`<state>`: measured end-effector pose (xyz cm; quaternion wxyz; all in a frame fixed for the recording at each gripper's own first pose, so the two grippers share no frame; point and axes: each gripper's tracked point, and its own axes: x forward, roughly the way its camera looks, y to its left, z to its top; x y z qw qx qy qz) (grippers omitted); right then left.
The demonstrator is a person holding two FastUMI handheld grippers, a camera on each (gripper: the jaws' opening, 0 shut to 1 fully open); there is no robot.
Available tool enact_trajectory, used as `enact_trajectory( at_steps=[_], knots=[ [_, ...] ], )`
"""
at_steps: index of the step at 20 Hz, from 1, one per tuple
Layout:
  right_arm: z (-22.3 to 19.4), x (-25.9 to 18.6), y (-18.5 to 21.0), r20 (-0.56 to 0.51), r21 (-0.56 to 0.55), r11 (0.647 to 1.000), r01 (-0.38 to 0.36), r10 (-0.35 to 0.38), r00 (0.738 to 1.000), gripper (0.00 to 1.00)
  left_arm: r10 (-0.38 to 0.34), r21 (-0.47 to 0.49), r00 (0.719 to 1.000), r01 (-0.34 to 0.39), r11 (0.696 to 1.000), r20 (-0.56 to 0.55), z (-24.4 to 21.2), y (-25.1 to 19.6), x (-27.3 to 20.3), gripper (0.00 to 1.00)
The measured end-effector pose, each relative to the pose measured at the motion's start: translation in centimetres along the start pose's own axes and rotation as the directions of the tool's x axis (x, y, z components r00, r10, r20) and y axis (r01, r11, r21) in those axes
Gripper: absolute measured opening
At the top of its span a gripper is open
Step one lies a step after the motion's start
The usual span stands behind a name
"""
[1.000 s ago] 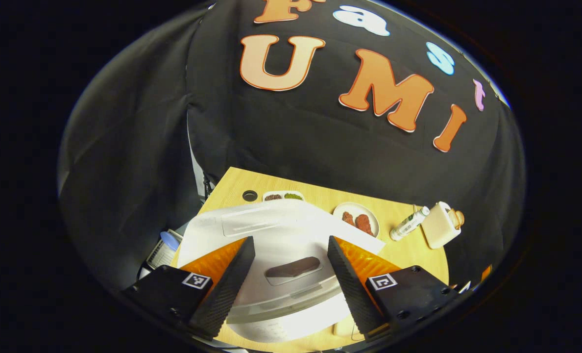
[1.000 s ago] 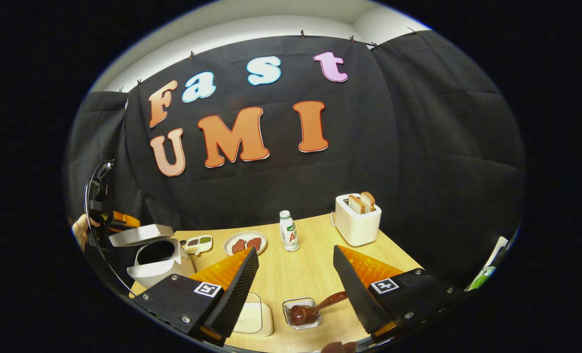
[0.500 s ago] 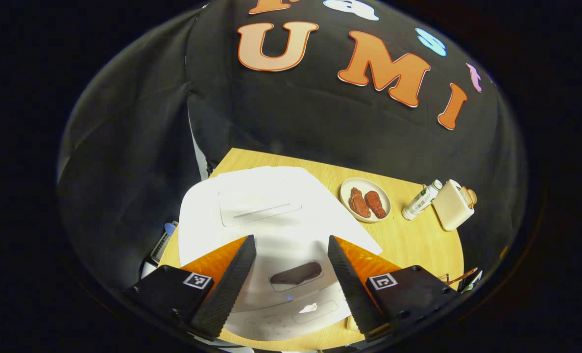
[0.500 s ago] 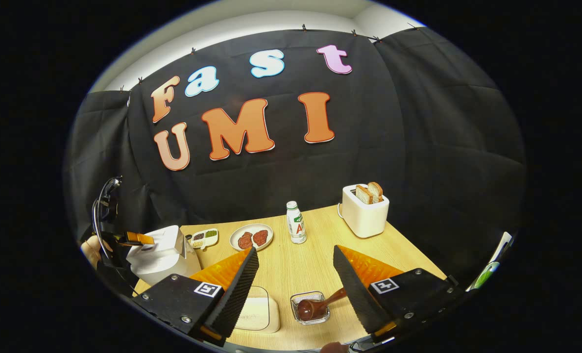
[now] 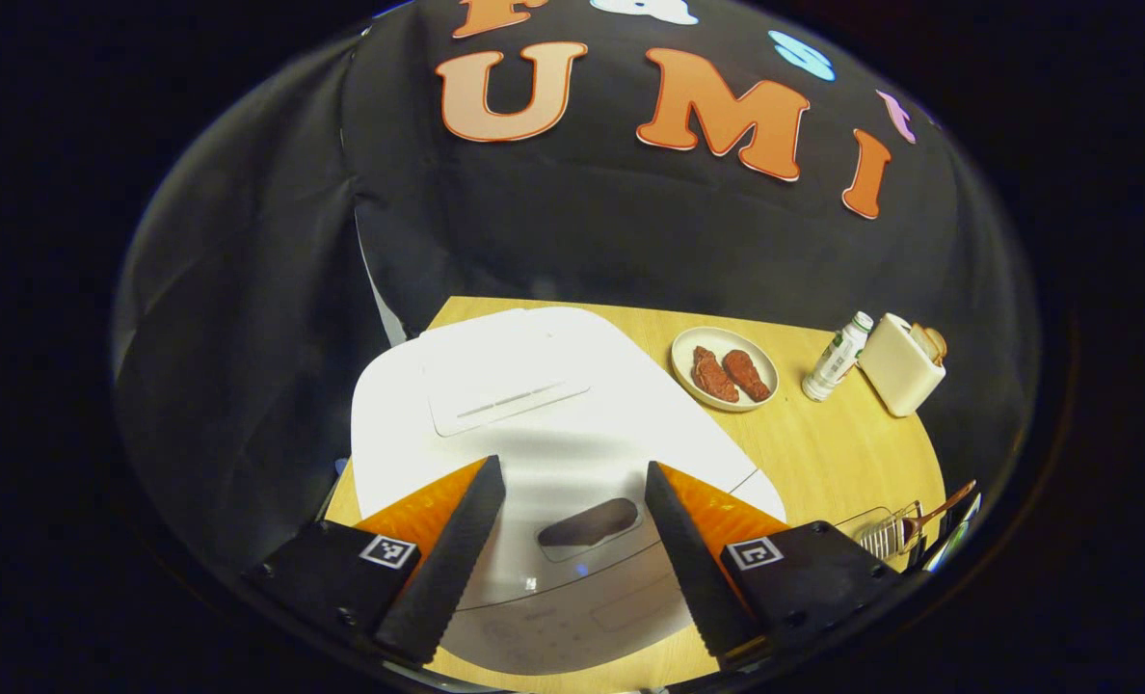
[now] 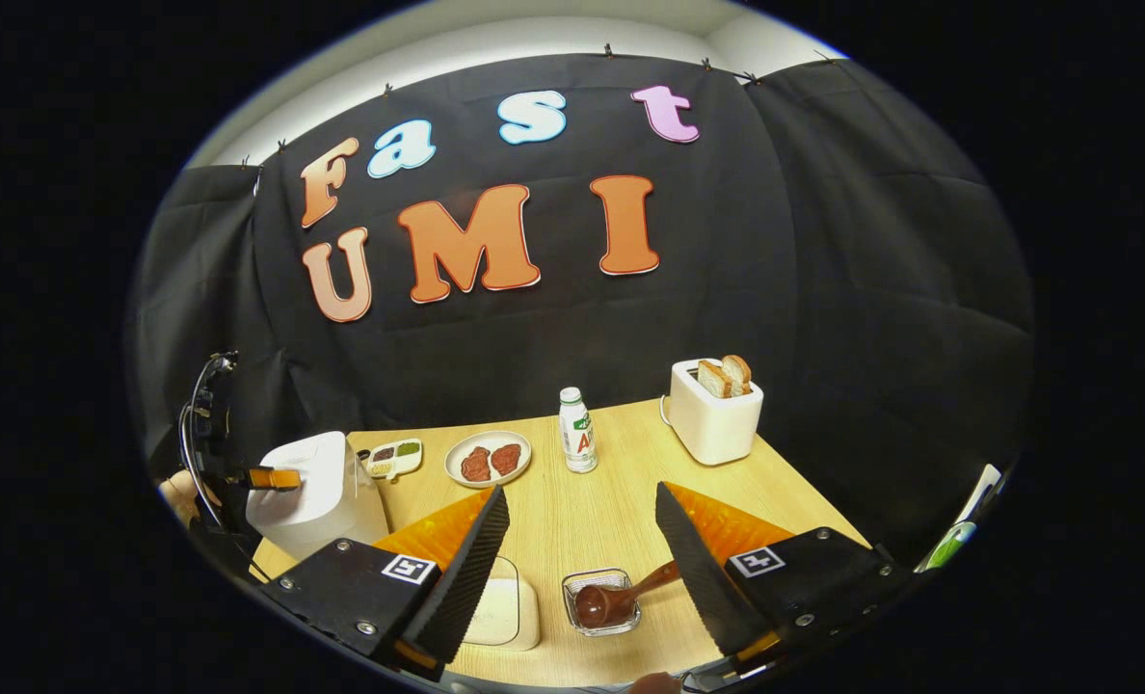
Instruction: Close the left gripper, press the button to open the rice cooker; take a wooden spoon from the chopstick holder with the right hand, scoop a spoonful of rice and pour it into the rice cooker, then put the wooden spoon back into the chopstick holder.
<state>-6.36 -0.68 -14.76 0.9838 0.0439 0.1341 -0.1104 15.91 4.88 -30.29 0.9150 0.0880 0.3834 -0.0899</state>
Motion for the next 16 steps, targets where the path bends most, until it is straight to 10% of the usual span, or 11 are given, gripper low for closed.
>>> enact_trajectory(
  at_steps=[9, 16],
  knots=[
    [3.5, -0.6, -1.2, 0.071, -0.019, 0.999, 0.035, -0.033, 0.997, 0.95, 0.002, -0.048, 0.983, 0.007, 0.999, 0.186, 7.0, 0.5, -7.4, 1.00],
    [8.5, -1.6, 0.9, 0.175, -0.072, 0.997, 0.005, 0.008, 0.985, 0.95, 0.063, -0.058, 0.869, -0.040, 0.998, 0.491, 15.3, 3.4, -20.2, 0.99]
  ],
)
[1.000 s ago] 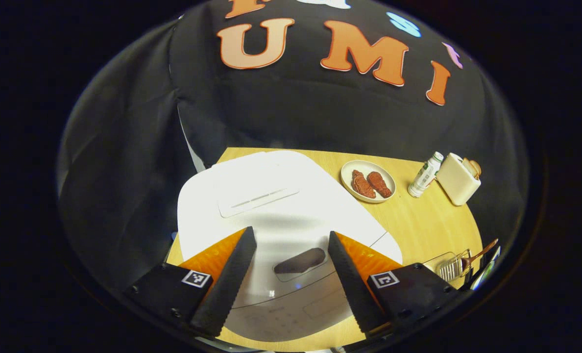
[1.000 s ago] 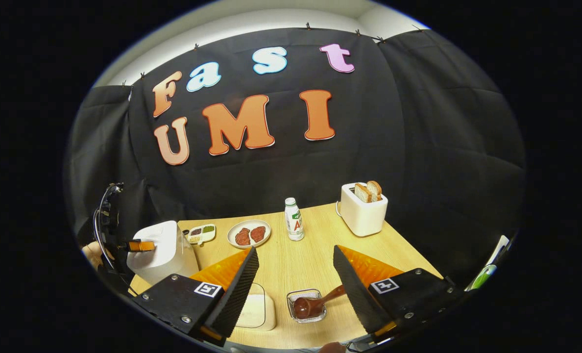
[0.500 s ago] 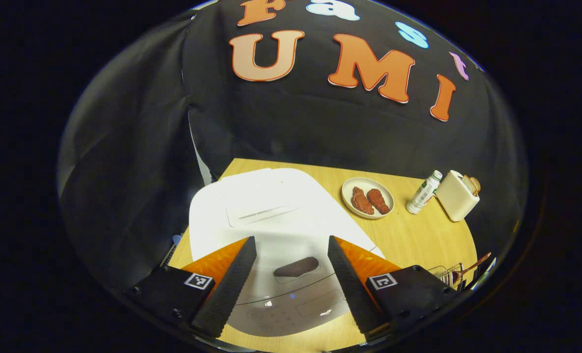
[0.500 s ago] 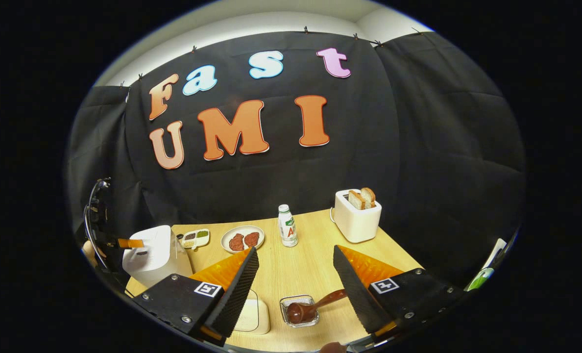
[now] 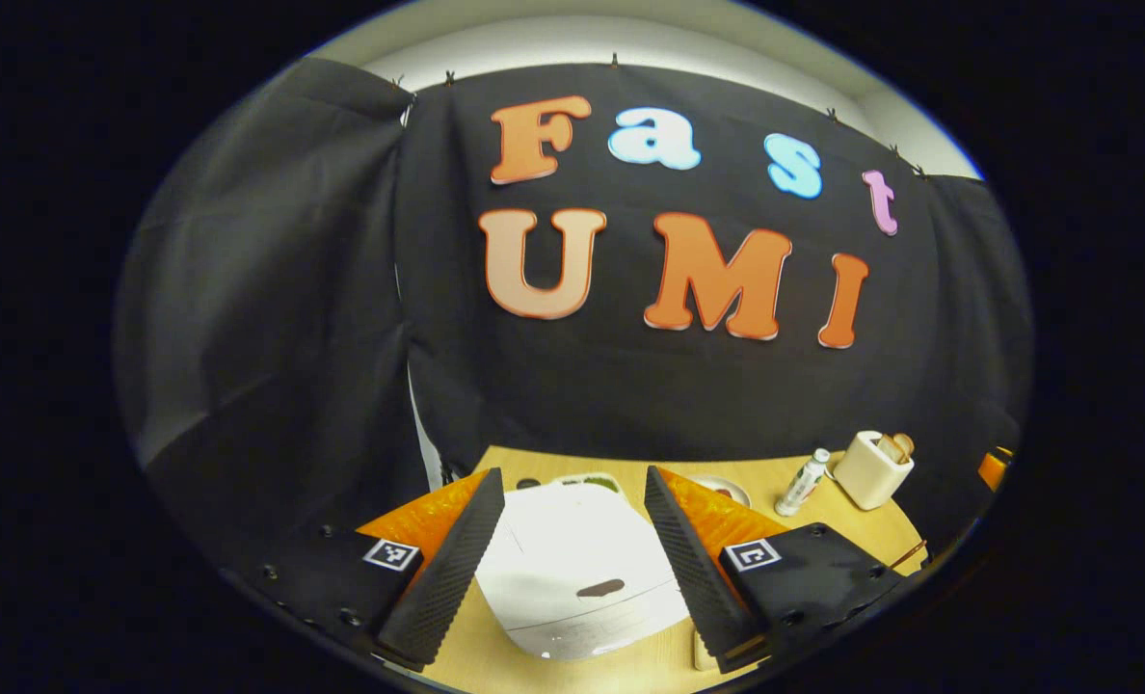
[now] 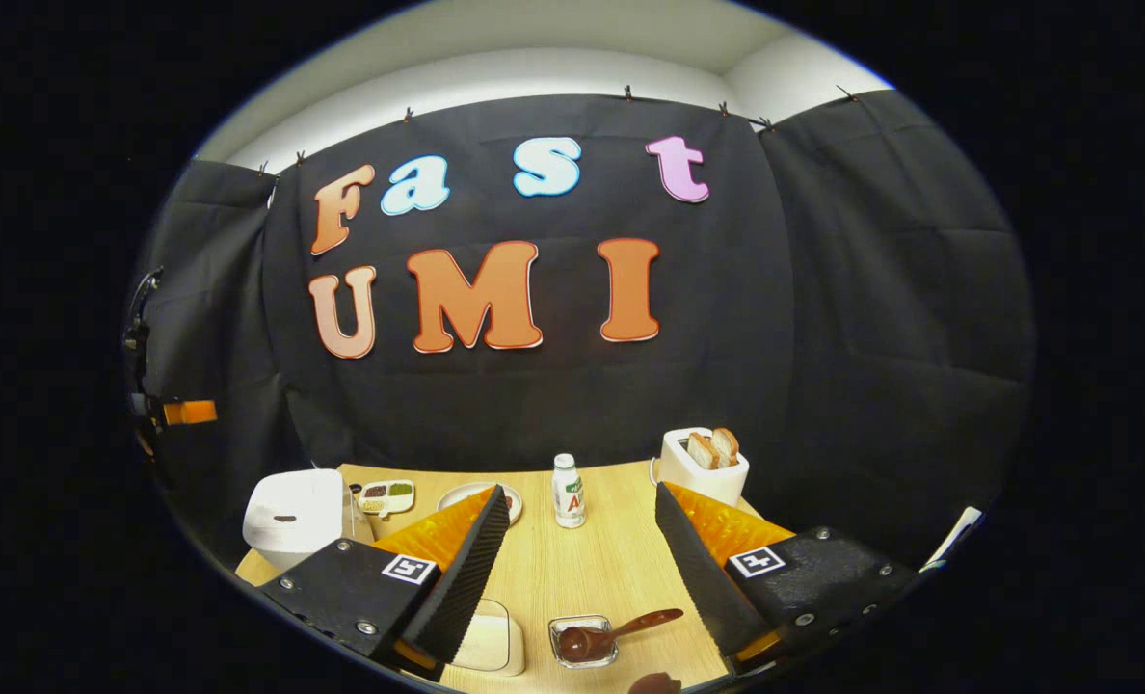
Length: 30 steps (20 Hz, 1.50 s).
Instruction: Close the left gripper, press the button to open the rice cooker; take a wooden spoon from the chopstick holder with the right hand, scoop a spoonful of rice and pour it into the rice cooker, then put the wooden spoon back into the chopstick holder.
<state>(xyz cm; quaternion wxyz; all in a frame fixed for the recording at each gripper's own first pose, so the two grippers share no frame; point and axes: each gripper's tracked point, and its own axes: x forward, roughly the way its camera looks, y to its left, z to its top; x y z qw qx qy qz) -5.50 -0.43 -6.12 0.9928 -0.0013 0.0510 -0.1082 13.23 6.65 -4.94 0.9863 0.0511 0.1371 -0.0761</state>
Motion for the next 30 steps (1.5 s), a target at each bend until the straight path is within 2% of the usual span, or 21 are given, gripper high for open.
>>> enact_trajectory(
  at_steps=[6, 7, 8, 9, 10, 18, 19, 30],
  knots=[
    [4.1, -1.1, 1.3, 0.114, -0.024, 0.999, -0.021, 0.024, 0.993, 0.95, 0.043, -0.017, 0.983, -0.041, 0.999, 0.176, 5.9, 2.8, -6.9, 1.00],
    [4.4, -1.4, 1.5, 0.123, -0.021, 0.999, -0.024, 0.026, 0.992, 1.00, 0.048, -0.017, 0.980, -0.045, 0.999, 0.193, 6.2, 3.2, -7.7, 0.99],
    [4.6, -1.6, 1.6, 0.131, -0.019, 0.999, -0.027, 0.030, 0.991, 1.00, 0.051, -0.013, 0.978, -0.050, 0.999, 0.203, 6.5, 3.4, -8.2, 1.00],
    [4.7, -1.7, 1.6, 0.137, -0.021, 0.999, -0.026, 0.029, 0.990, 0.95, 0.055, -0.010, 0.976, -0.055, 0.998, 0.209, 6.5, 3.6, -8.4, 1.00],
    [4.7, -1.7, 1.4, 0.138, -0.024, 0.999, -0.020, 0.023, 0.990, 1.00, 0.055, -0.011, 0.976, -0.054, 0.998, 0.209, 6.6, 3.6, -8.4, 0.99],
    [4.4, -1.9, 0.5, 0.139, -0.032, 1.000, 0.000, 0.005, 0.990, 1.00, 0.037, -0.021, 0.976, -0.033, 0.999, 0.216, 6.9, 3.0, -8.7, 0.99],
    [4.4, -1.9, 0.4, 0.141, -0.026, 1.000, 0.001, 0.002, 0.990, 0.95, 0.036, -0.020, 0.975, -0.033, 0.999, 0.217, 6.9, 2.8, -8.6, 1.00],
    [4.4, -1.7, 0.4, 0.151, -0.016, 1.000, -0.009, 0.011, 0.988, 0.95, 0.043, -0.030, 0.973, -0.037, 0.999, 0.227, 7.3, 3.1, -8.8, 1.00]
  ],
)
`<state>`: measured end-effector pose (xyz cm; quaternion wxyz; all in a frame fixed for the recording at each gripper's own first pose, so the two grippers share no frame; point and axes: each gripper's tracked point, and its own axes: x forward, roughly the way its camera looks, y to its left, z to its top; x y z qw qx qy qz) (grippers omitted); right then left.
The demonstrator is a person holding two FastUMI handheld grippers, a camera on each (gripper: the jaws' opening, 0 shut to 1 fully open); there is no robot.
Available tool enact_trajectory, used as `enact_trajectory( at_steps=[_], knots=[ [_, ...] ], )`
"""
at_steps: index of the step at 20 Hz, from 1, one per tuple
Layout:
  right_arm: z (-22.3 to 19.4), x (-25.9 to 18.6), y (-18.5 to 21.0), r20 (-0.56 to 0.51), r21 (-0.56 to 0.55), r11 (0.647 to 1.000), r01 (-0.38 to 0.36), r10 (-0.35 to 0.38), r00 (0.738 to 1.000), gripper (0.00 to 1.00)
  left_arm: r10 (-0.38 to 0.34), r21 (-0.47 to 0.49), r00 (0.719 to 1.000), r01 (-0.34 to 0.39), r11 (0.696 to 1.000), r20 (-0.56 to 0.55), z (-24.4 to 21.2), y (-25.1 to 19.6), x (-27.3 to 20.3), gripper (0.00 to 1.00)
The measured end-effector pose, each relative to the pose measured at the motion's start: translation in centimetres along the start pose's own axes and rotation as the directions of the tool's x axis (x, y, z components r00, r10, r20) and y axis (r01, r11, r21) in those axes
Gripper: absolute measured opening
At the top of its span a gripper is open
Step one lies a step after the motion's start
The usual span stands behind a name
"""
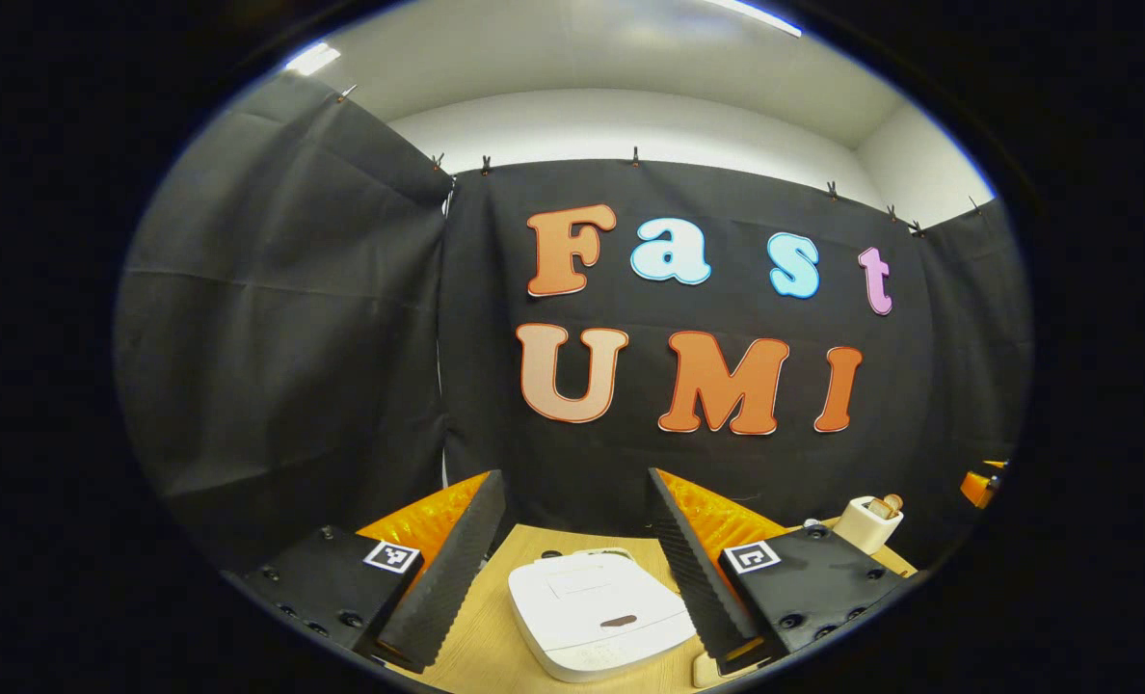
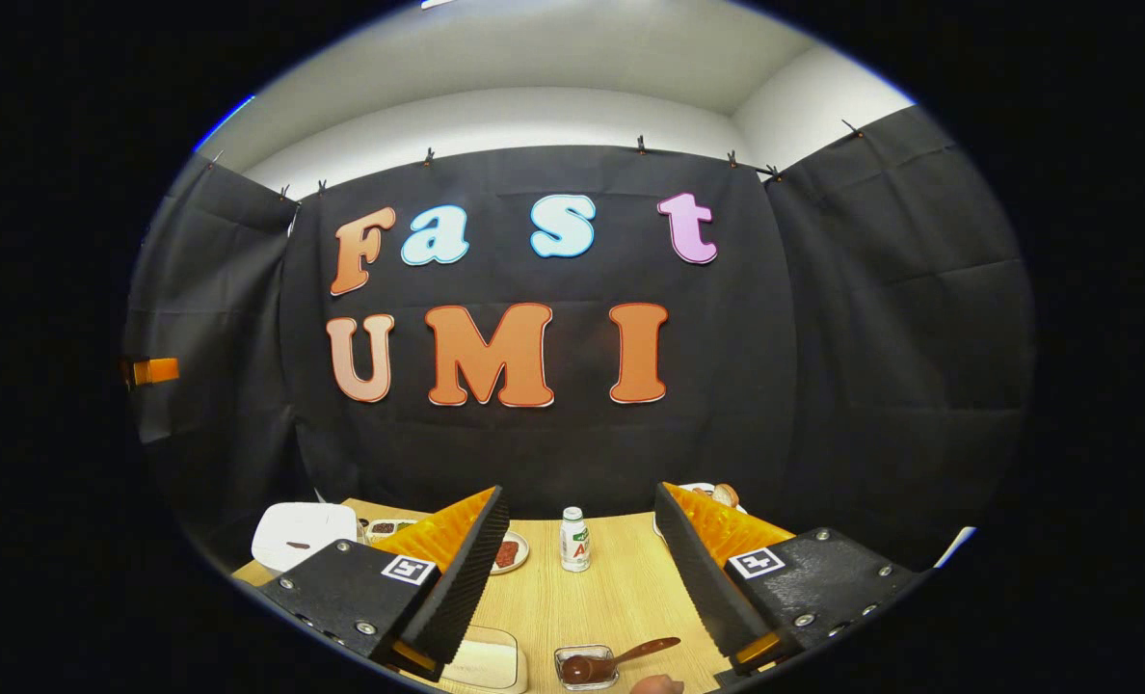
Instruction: Close the left gripper, press the button to open the rice cooker; take a wooden spoon from the chopstick holder with the right hand, scoop a spoonful of rice and pour it into the rice cooker, then put the wooden spoon back into the chopstick holder.
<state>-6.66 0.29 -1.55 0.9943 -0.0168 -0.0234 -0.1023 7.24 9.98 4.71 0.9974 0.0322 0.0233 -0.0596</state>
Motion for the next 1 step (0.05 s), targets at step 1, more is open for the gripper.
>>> enact_trajectory(
  at_steps=[1],
  knots=[
    [-0.01, -0.02, -0.05, 0.000, -0.002, 1.000, 0.001, -0.001, 1.000, 0.95, -0.003, 0.000, 1.000, 0.003, 1.000, -0.001, -0.07, -0.20, -0.11, 1.00]
  ],
)
